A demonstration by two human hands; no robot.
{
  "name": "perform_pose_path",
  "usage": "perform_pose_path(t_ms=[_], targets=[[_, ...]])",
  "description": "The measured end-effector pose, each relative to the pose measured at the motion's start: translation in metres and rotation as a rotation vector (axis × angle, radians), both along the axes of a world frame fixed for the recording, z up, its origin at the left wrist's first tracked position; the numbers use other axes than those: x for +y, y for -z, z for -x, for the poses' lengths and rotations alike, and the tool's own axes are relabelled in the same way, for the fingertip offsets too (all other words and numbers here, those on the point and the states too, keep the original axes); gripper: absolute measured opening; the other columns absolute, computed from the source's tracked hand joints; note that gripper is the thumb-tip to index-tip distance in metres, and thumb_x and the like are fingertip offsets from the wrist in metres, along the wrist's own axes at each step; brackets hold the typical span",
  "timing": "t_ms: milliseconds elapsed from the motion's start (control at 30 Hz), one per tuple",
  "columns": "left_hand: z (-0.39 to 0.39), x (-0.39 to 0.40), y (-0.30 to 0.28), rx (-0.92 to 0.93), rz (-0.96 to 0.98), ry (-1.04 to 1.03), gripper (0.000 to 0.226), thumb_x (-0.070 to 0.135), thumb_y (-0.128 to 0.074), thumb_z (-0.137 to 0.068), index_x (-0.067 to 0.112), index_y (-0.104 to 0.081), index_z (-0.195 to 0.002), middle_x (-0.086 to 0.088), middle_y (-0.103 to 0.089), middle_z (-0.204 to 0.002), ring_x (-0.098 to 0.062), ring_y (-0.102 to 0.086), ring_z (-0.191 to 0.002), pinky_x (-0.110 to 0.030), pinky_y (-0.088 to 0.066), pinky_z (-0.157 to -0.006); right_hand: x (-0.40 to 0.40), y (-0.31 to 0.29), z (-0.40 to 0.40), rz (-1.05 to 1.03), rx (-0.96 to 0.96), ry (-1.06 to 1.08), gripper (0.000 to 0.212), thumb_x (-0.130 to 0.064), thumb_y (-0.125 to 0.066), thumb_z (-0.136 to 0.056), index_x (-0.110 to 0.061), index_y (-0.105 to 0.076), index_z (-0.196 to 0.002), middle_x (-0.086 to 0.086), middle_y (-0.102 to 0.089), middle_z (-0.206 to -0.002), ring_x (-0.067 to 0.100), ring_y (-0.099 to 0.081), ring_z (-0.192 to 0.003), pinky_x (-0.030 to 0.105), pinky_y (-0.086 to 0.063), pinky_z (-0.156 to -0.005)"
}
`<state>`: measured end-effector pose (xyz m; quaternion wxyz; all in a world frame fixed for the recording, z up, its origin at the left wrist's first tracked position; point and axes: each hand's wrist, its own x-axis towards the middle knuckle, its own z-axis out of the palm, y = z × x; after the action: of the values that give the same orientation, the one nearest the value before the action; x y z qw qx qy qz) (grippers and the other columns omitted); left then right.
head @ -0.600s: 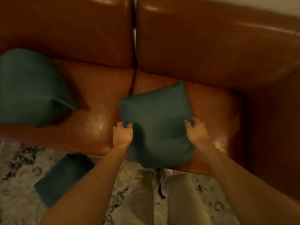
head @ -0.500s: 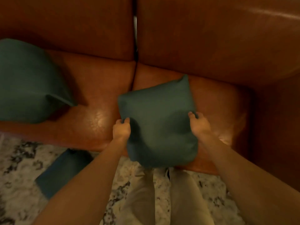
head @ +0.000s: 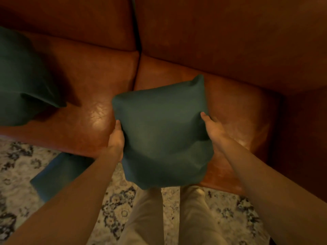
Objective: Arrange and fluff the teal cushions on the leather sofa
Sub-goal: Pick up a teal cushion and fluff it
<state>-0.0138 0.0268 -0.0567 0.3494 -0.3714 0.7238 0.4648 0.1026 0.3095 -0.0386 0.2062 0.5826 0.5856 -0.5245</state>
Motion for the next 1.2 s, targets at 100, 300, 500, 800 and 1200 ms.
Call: perform_pose_path(t_ms=[100,300,500,800,1200], targets=[[-0.009,0.029,-0.038,0.050,-0.050,0.026,0.072,0.071,-0.040,-0.084,0.020,-0.056,-0.134,0.005,-0.060,-0.129,-0.016,-0.054,-0.119,-0.037,-0.039,-0.109,0.011,-0.018,-0.018,-0.023,0.039,0.075,0.064,-0.058,-0.043,-0.094,-0.018,-0.041,-0.144,0.007,-0.044,-0.147,0.030,-0.042,-0.134,0.040,-0.034,-0.109],[-0.020,0.095,-0.074,0.284,-0.151,0.132,0.056,0.059,-0.050,-0.087,0.020,-0.064,-0.124,0.009,-0.064,-0.124,-0.009,-0.056,-0.120,-0.035,-0.038,-0.111,0.071,-0.055,-0.056,-0.133,0.132,0.394,0.100,-0.097,-0.028,-0.066,-0.036,-0.040,-0.144,-0.008,-0.039,-0.152,0.021,-0.030,-0.144,0.046,-0.021,-0.118],[-0.027,0.182,-0.113,0.320,-0.279,0.178,0.025,0.021,-0.038,-0.099,0.024,-0.061,-0.093,0.012,-0.067,-0.087,-0.018,-0.063,-0.108,-0.024,-0.048,-0.075,0.134,-0.085,-0.083,-0.177,0.336,0.674,0.089,-0.088,-0.029,-0.072,-0.038,-0.041,-0.143,-0.014,-0.044,-0.147,0.012,-0.039,-0.136,0.043,-0.029,-0.115],[-0.040,0.294,-0.140,0.295,-0.377,0.210,0.036,0.009,-0.024,-0.103,0.004,-0.053,-0.125,-0.004,-0.067,-0.119,-0.028,-0.054,-0.113,-0.029,-0.045,-0.088,0.197,-0.077,-0.101,-0.158,0.466,0.829,0.072,-0.074,-0.034,-0.081,-0.037,-0.043,-0.143,-0.016,-0.048,-0.143,0.010,-0.042,-0.133,0.040,-0.032,-0.114],[-0.013,0.325,-0.105,0.363,-0.398,0.300,0.032,0.008,-0.035,-0.088,0.027,-0.060,-0.091,0.014,-0.059,-0.075,-0.004,-0.052,-0.073,-0.022,-0.039,-0.063,0.235,-0.056,-0.099,-0.171,0.483,0.848,0.067,-0.070,-0.034,-0.085,-0.038,-0.041,-0.144,-0.016,-0.047,-0.143,0.009,-0.042,-0.133,0.042,-0.031,-0.115]])
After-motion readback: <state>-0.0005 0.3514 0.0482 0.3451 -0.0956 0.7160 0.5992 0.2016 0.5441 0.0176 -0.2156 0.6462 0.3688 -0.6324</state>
